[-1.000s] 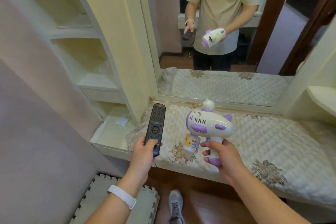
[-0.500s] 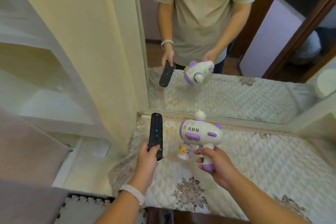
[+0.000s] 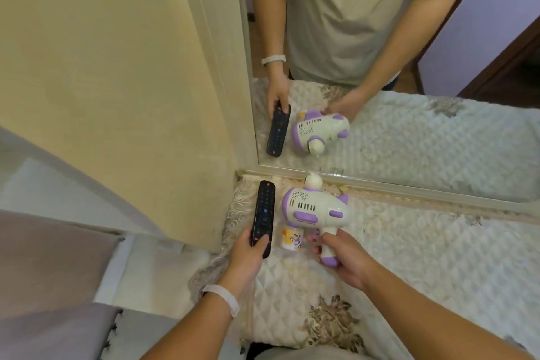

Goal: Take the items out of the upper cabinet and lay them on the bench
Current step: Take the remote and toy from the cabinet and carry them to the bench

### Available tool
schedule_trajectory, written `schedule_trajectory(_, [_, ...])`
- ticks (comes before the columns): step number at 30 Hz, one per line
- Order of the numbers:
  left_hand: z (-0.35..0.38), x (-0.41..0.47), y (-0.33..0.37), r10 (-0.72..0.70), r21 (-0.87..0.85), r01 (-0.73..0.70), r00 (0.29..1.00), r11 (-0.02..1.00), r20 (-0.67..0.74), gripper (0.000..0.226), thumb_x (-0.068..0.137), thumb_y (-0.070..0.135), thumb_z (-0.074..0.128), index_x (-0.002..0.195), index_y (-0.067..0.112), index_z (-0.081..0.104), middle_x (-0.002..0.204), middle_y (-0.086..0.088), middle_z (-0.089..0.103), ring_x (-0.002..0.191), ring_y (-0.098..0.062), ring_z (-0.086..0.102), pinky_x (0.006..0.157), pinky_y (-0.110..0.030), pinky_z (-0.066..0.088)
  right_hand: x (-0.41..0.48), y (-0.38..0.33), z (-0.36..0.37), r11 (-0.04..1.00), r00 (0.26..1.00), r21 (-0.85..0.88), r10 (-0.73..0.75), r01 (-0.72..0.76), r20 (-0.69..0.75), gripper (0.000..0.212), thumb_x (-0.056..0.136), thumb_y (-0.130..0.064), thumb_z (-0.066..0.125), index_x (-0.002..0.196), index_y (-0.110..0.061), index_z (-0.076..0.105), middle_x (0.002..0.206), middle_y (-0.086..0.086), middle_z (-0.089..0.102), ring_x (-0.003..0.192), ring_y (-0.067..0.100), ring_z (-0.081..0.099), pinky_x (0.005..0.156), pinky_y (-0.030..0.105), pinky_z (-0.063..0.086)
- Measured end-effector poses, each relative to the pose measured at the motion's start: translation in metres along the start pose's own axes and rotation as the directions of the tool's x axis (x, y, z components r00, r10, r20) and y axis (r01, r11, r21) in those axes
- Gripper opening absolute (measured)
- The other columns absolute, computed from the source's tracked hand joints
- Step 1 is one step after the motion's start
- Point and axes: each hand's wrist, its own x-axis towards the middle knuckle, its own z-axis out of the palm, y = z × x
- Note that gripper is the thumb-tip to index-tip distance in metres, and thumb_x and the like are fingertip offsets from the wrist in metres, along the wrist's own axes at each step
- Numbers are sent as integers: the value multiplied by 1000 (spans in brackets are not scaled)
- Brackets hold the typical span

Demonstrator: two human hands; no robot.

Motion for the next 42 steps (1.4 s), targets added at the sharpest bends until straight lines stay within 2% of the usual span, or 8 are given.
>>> schedule_trajectory(5, [2,11,-7,-6,145,7,1000,989,-6,20,92,15,61,107,29,64,101,-1,72,97,-22,68,85,-41,55,23,-3,-6,998,999,-46,52,-51,5,17,86,5,52,93,-9,60,84,10,62,65,19,50,57,27,39])
schedule_trajectory(14, [13,-14,2,174,478,-61,965,876,-195,31,87,32,64,116,42,59,99,16,68,88,-5,65,77,-34,55,26,-10,-31,832,998,-552,-63,50,-5,18,87,-24,66,103,-16,63,94,3,72,82,17,70,71,34,60])
schedule_trajectory(16, [16,-22,2,196,515,-46,951,856,-240,27,87,31,63,113,37,61,96,14,68,85,-7,64,74,-33,55,24,-9,-36,804,996,-588,-87,85,26,32,85,-35,69,111,-19,60,102,1,70,90,15,70,79,37,59])
schedule_trajectory(23, [33,-64,2,234,555,1,906,832,-353,37,89,24,58,125,24,60,117,-3,66,107,-23,60,89,-41,50,5,-18,-48,720,988,-676,-100,156,121,25,94,-33,58,114,-17,56,92,-9,65,69,-1,66,63,22,44])
schedule_trajectory(28, [53,-103,4,298,648,7,884,761,-360,40,92,24,59,131,19,57,127,-4,60,118,-22,53,94,-26,37,-12,-30,-69,488,965,-842,-226,229,131,33,92,-40,55,119,-21,57,97,-7,60,84,13,59,73,31,45])
schedule_trajectory(32, [69,-126,7,364,775,20,875,631,-319,45,93,32,57,136,19,53,134,0,56,122,-22,51,99,-35,41,-34,-42,-78,241,901,-886,-290,396,324,34,93,-41,53,119,-21,60,115,-3,60,98,17,56,80,34,46])
schedule_trajectory(37, [85,-159,13,473,884,26,838,466,-273,46,92,37,55,136,22,54,137,-1,55,123,-26,52,100,-44,41,-55,-47,-74,-219,707,-771,-308,598,636,46,92,-48,47,125,-19,60,122,-1,62,112,24,54,89,37,44])
schedule_trajectory(42, [75,-202,3,571,906,68,756,417,-319,48,88,44,46,126,20,61,130,-6,62,118,-30,58,99,-48,44,-78,-35,-48,-455,553,-589,-228,668,802,53,85,-53,43,117,-18,65,117,2,65,104,26,60,86,41,48])
